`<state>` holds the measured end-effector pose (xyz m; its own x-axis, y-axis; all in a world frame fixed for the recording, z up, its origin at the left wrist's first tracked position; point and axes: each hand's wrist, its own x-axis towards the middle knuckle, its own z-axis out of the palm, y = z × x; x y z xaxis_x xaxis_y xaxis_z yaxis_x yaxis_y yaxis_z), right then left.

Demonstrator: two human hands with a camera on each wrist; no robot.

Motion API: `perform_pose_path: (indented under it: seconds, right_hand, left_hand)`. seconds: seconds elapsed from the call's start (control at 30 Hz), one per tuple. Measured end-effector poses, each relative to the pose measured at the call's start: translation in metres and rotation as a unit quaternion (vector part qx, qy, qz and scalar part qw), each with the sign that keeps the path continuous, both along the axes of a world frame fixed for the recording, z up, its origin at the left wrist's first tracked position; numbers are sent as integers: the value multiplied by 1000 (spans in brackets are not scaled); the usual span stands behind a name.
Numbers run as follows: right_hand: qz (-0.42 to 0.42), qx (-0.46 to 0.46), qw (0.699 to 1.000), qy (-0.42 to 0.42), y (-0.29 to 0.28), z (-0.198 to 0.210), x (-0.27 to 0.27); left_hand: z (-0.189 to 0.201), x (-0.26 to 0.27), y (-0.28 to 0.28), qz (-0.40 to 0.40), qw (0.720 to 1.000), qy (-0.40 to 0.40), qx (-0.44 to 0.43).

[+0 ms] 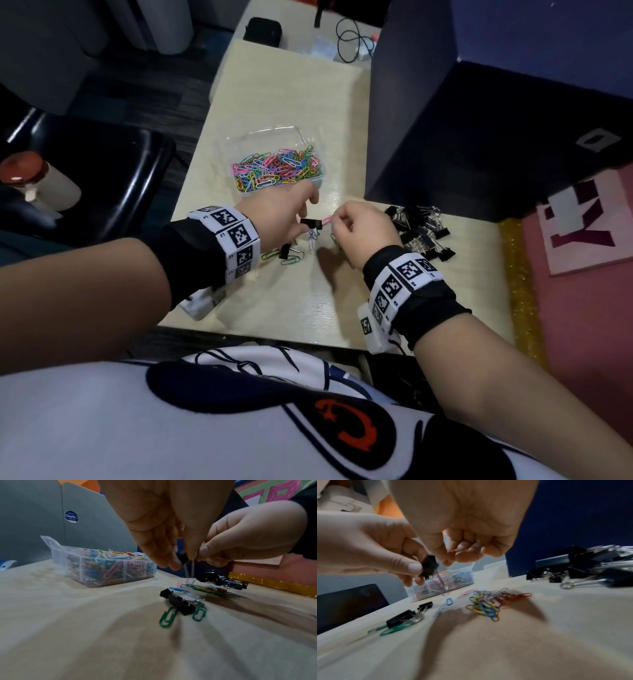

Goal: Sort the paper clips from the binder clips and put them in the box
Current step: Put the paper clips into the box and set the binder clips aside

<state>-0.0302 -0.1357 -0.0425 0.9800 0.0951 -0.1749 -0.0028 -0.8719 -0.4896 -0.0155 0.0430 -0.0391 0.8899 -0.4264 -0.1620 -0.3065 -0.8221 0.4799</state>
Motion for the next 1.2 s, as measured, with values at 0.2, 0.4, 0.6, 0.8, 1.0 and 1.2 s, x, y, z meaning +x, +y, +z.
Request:
perform_pose_path:
  seconds: [0.2, 0.4, 0.6, 0.8, 1.0, 1.2]
  right_hand:
    - [-4, -1, 999, 51, -2, -4, -1]
    - [69, -137, 987, 42, 15, -7, -3]
    - [102, -199, 973, 64, 23, -12, -4]
    - [58, -129, 988, 61, 20, -11, -7]
    - [-161, 35, 986, -23, -10, 1, 4]
    - [-186, -7, 980, -71, -22, -2, 5]
  left_hand:
    - [-4, 5, -5, -21, 997, -25, 70]
    - [-7, -4, -2, -36, 985, 17, 167]
    - [-14, -16, 1, -95, 968, 45, 228]
    - [-14, -15, -2, -97, 974, 37, 204]
    - [-9, -2, -3, -71, 988, 62, 125]
    - [-2, 3, 0, -45, 993, 37, 101]
